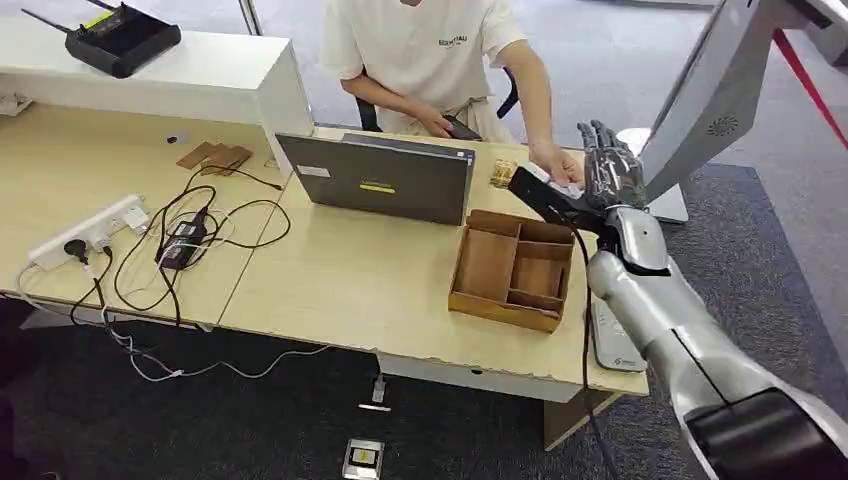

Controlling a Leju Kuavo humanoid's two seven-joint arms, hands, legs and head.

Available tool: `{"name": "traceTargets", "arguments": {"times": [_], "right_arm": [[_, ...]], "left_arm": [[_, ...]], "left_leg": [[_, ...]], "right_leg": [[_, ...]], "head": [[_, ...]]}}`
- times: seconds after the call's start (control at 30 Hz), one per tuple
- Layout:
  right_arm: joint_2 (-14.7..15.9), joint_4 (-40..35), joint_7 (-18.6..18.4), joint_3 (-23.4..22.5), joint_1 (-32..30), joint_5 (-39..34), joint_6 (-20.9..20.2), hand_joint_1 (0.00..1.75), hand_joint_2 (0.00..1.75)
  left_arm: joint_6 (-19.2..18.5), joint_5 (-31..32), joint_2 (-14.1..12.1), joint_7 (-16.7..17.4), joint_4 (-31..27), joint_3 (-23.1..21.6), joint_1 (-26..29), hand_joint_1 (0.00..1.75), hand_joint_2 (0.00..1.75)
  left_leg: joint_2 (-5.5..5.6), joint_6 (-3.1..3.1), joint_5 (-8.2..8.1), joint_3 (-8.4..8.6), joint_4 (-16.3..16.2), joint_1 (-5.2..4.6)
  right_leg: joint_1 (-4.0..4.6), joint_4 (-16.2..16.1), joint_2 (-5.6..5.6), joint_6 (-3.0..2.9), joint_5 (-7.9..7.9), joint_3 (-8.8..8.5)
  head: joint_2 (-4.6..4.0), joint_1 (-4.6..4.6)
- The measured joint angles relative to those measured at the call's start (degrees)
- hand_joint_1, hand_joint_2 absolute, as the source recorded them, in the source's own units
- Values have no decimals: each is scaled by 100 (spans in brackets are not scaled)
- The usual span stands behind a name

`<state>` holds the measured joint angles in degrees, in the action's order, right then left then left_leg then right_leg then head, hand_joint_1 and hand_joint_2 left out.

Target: Pass the card to the sensor for recognition and then transmit it.

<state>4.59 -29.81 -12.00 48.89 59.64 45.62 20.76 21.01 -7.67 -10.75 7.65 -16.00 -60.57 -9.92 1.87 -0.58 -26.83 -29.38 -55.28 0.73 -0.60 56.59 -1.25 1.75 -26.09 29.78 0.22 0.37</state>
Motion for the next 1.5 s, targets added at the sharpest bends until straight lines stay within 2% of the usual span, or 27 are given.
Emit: {"name": "traceTargets", "arguments": {"times": [0.53,0.77,1.1,1.27,1.5], "right_arm": [[-64,103,-9,39,167,-422,263,175,175],[-57,99,-6,39,170,-512,282,175,175],[4,0,96,39,117,-656,352,175,175],[177,-240,55,57,-27,-632,278,175,175],[723,-740,-146,118,-428,-676,42,175,175]], "left_arm": [[2,90,2,-66,0,4,51,0,0],[-123,122,13,4,0,2,45,0,0],[-68,214,39,20,0,0,29,0,0],[2,153,46,0,0,4,48,0,0],[72,37,39,-48,2,31,143,0,0]], "left_leg": [[-2,0,0,1,-1,0],[-2,0,0,1,-1,0],[-2,0,0,2,-1,0],[-2,0,0,2,-2,0],[-1,0,0,-1,-2,-2]], "right_leg": [[0,0,0,0,1,2],[0,0,-1,0,1,2],[0,-1,-1,0,1,2],[0,-2,-1,0,1,2],[-1,-5,-1,0,1,3]], "head": [[0,0],[0,0],[0,0],[0,0],[0,0]]}}
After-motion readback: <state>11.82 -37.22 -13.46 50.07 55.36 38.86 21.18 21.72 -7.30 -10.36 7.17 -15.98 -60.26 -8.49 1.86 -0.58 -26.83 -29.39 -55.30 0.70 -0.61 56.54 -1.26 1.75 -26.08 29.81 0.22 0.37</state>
